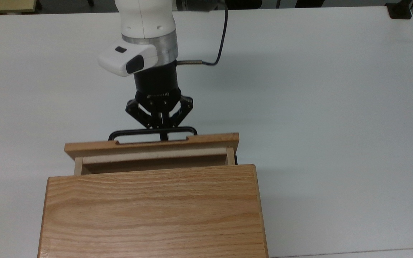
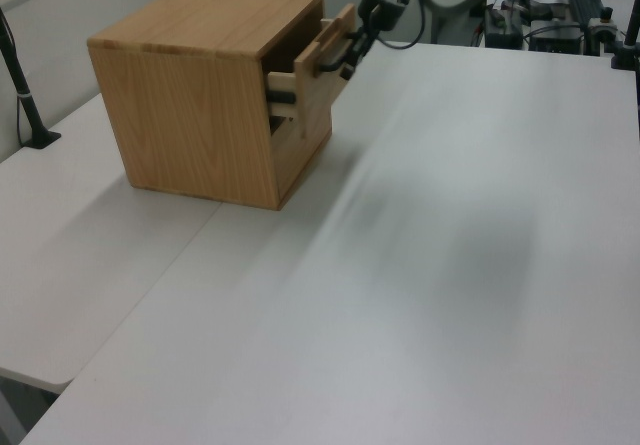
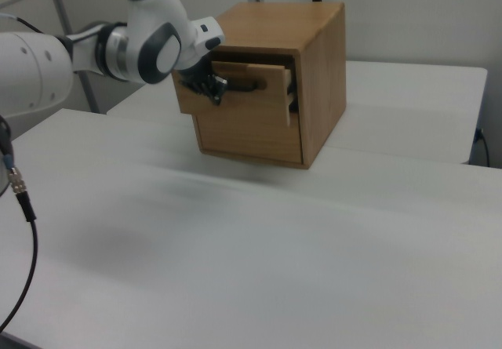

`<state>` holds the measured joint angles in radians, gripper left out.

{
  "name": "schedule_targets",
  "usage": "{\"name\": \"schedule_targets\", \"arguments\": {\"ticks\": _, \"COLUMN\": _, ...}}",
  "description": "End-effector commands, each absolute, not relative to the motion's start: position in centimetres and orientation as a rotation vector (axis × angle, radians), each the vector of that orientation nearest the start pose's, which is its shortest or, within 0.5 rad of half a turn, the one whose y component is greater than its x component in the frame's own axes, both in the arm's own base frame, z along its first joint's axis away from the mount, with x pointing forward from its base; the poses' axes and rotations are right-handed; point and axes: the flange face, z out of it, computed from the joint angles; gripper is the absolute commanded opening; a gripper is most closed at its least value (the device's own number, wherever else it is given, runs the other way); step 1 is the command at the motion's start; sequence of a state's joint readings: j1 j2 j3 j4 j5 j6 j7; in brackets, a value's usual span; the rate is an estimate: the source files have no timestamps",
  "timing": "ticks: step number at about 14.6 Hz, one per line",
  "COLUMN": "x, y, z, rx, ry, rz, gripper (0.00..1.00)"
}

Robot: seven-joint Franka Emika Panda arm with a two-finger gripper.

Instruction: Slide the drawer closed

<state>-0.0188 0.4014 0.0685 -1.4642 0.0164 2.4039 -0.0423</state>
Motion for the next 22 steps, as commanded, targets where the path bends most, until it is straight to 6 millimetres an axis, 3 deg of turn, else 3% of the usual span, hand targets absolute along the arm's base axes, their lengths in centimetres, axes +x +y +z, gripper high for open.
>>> {"name": "schedule_targets", "arguments": {"ticks": 1, "x": 74.3, "y": 3.4, "z": 50.2, "rx": -2.878, "ry": -0.010, "rz": -1.055, "gripper": 0.00}}
{"name": "schedule_targets", "arguments": {"ticks": 4, "x": 75.0, "y": 3.3, "z": 50.1, "rx": -2.802, "ry": 0.000, "rz": -1.239, "gripper": 0.00}}
{"name": "schedule_targets", "arguments": {"ticks": 12, "x": 75.3, "y": 3.2, "z": 49.5, "rx": -2.802, "ry": 0.004, "rz": -1.240, "gripper": 0.00}}
{"name": "schedule_targets", "arguments": {"ticks": 16, "x": 75.3, "y": 3.1, "z": 50.1, "rx": -2.734, "ry": 0.017, "rz": -1.373, "gripper": 0.00}}
{"name": "schedule_targets", "arguments": {"ticks": 19, "x": 75.2, "y": 3.0, "z": 50.1, "rx": -2.739, "ry": 0.013, "rz": -1.371, "gripper": 0.00}}
{"name": "schedule_targets", "arguments": {"ticks": 22, "x": 74.3, "y": 2.9, "z": 47.9, "rx": -2.802, "ry": -0.006, "rz": -1.265, "gripper": 0.00}}
